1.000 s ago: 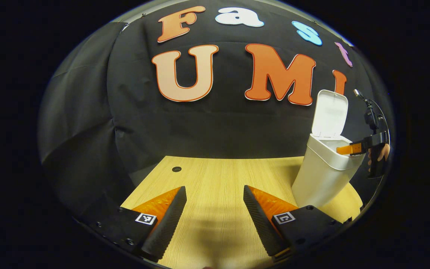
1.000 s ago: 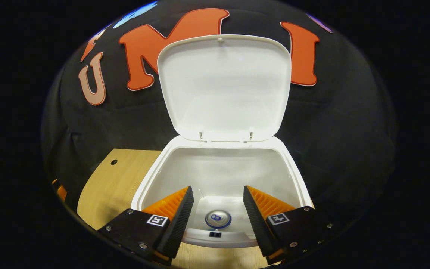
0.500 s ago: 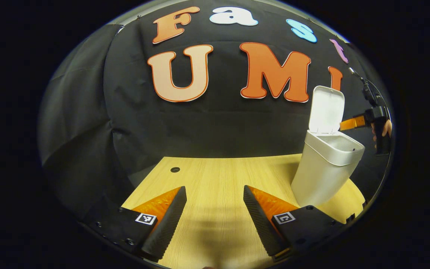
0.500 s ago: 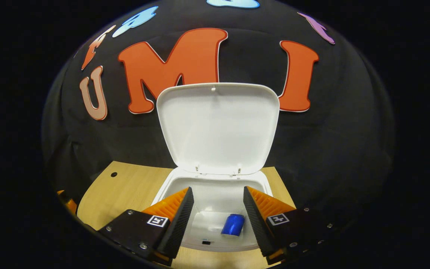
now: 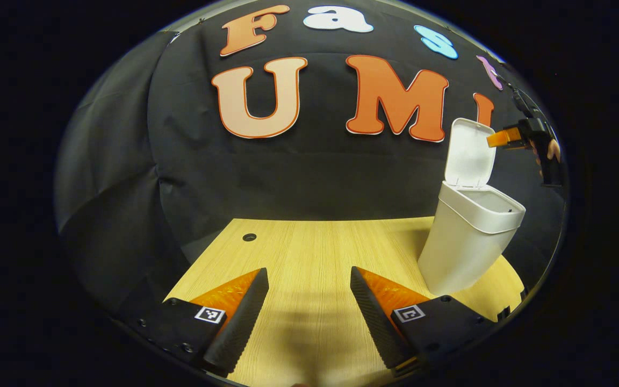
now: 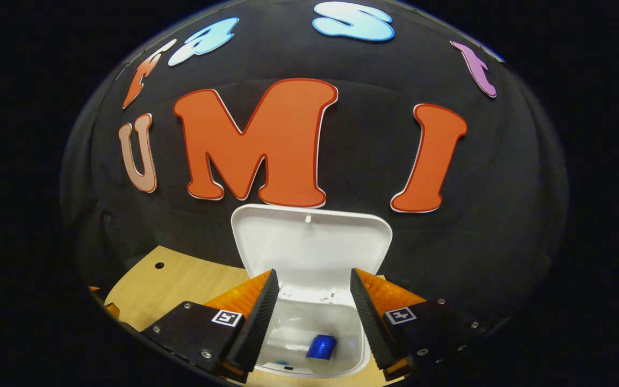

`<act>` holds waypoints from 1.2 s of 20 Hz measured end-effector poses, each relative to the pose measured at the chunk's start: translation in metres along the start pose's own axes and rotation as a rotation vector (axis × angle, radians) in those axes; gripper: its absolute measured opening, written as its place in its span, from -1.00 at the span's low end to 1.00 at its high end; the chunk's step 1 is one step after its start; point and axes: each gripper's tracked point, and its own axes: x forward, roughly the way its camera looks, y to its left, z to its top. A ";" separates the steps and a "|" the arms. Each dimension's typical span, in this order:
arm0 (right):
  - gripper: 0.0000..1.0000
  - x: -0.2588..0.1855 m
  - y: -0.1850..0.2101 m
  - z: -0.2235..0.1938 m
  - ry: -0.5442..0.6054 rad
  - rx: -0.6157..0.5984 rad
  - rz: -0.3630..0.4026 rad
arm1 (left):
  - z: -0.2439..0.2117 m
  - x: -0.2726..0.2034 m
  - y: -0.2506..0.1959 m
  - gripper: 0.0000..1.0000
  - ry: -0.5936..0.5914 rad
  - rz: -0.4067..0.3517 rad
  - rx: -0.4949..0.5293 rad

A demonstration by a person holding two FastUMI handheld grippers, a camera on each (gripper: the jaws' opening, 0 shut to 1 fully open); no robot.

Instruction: Press the lid of the desktop garbage bin to open it, pick up the crumpled paper on the desktop and throw it into the bin, then pick up the pop can on the desktop and drop it into the bin, and finally close the garbage bin lid.

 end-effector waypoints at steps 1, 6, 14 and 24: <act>0.63 0.001 0.000 0.008 -0.011 -0.004 -0.003 | -0.001 0.001 0.001 0.96 0.002 0.001 -0.003; 0.64 0.009 0.001 0.049 -0.075 0.023 -0.014 | -0.008 0.001 0.008 0.95 0.024 0.012 -0.015; 0.64 0.039 -0.005 0.085 -0.140 0.077 -0.027 | -0.014 0.004 0.011 0.96 0.054 0.032 -0.002; 0.63 0.053 0.002 0.061 -0.065 0.066 -0.012 | -0.015 0.005 0.011 0.95 0.061 0.041 -0.007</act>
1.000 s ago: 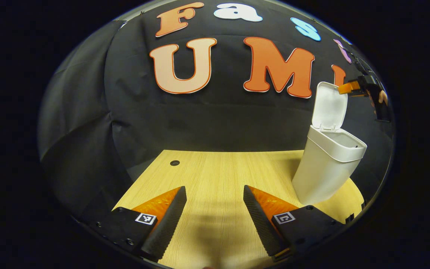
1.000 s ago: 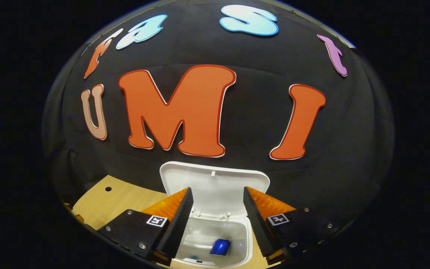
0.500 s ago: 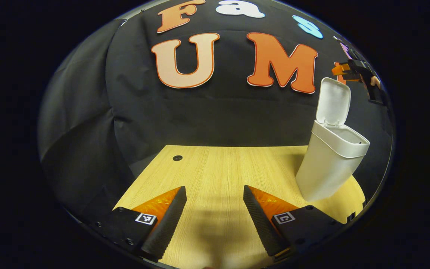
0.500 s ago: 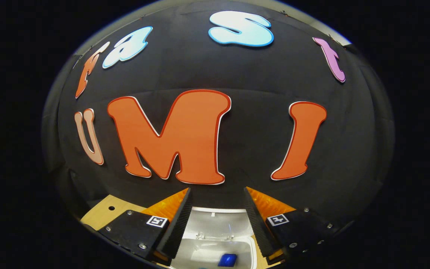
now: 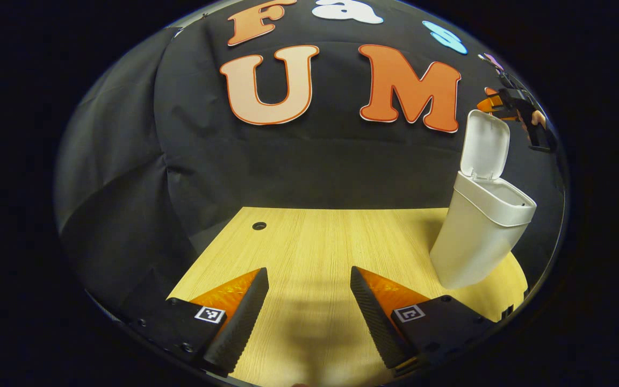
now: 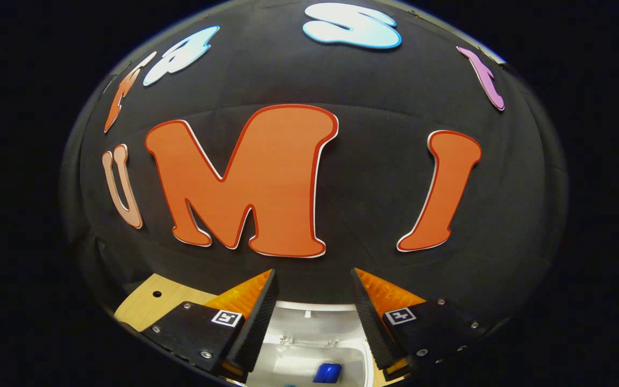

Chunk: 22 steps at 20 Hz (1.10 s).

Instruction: Press the lid of the desktop garbage bin to open it, pick up the crumpled paper on the desktop and throw it into the bin, then pick up the pop can on the desktop and drop it into the bin, and finally close the garbage bin lid.

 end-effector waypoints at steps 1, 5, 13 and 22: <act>0.64 -0.003 0.001 -0.004 0.012 0.016 0.007 | 0.001 -0.001 -0.001 0.97 -0.001 -0.007 0.001; 0.63 -0.022 0.001 -0.015 0.022 0.040 0.028 | 0.002 -0.001 -0.004 0.96 0.002 -0.034 0.015; 0.64 -0.054 0.001 -0.060 0.083 0.043 0.022 | -0.001 -0.002 -0.018 0.96 0.002 -0.079 0.048; 0.64 -0.080 0.004 -0.120 0.188 0.053 0.012 | -0.010 -0.006 -0.032 0.96 0.017 -0.117 0.066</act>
